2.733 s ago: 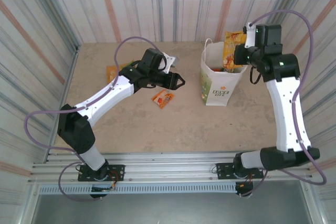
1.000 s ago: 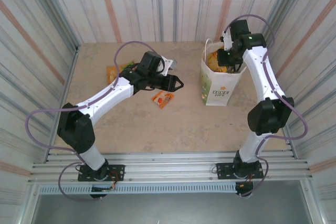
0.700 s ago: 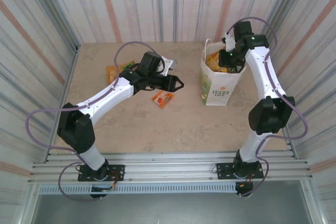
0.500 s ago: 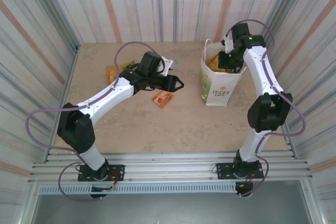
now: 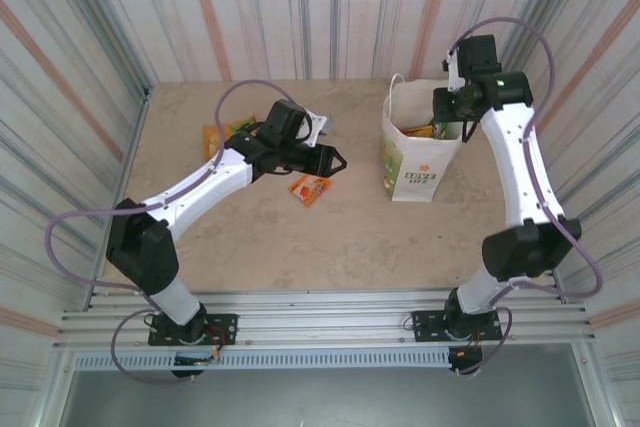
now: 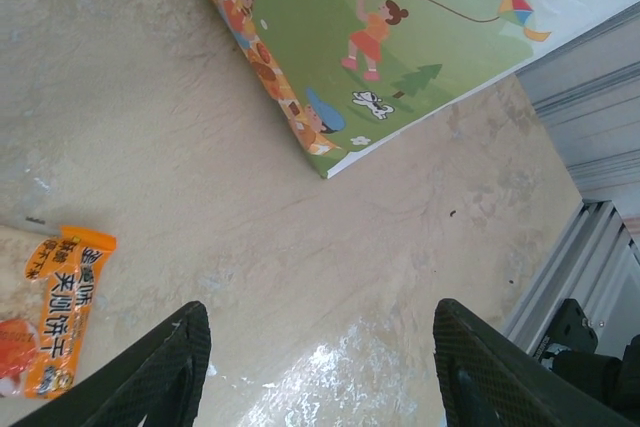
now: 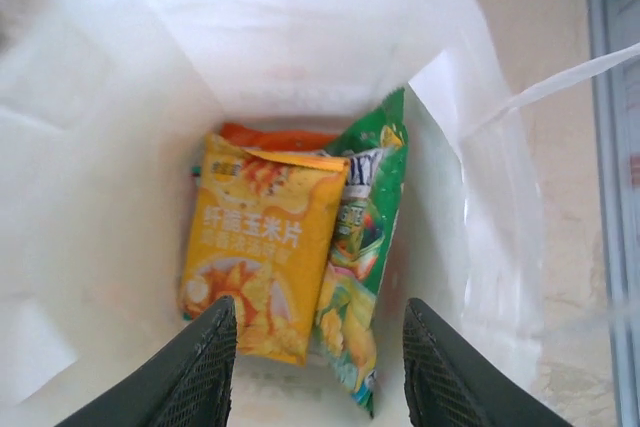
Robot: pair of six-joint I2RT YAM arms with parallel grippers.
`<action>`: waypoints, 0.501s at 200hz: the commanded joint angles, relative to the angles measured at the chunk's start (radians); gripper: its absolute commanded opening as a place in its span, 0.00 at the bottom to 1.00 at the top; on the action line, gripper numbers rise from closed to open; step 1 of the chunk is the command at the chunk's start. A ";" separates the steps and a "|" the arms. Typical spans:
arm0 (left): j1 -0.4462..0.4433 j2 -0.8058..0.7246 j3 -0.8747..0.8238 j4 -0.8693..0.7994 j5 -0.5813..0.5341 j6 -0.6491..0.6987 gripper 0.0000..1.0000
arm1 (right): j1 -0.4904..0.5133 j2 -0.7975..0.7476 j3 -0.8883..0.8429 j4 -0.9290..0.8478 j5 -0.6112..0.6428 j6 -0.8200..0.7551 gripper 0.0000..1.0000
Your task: Place the snacks into the paper bag
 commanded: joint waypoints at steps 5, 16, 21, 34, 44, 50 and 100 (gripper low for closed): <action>0.009 -0.074 -0.055 -0.017 -0.046 0.010 0.63 | 0.063 -0.107 -0.058 -0.003 0.021 0.028 0.46; 0.016 -0.087 -0.078 -0.014 -0.041 0.004 0.63 | 0.104 -0.152 -0.106 0.011 0.036 0.036 0.46; 0.018 -0.093 -0.088 -0.011 -0.041 0.004 0.63 | 0.125 -0.177 -0.134 0.024 0.047 0.047 0.46; 0.023 -0.108 -0.112 -0.008 -0.042 0.003 0.63 | 0.176 -0.241 -0.224 0.077 0.042 0.072 0.46; 0.025 -0.118 -0.127 -0.010 -0.042 0.002 0.63 | 0.213 -0.292 -0.293 0.123 0.040 0.105 0.45; 0.027 -0.123 -0.135 -0.011 -0.043 0.001 0.63 | 0.236 -0.322 -0.334 0.153 0.035 0.119 0.45; 0.058 -0.159 -0.229 0.029 -0.029 -0.038 0.63 | 0.405 -0.563 -0.679 0.415 0.041 0.237 0.43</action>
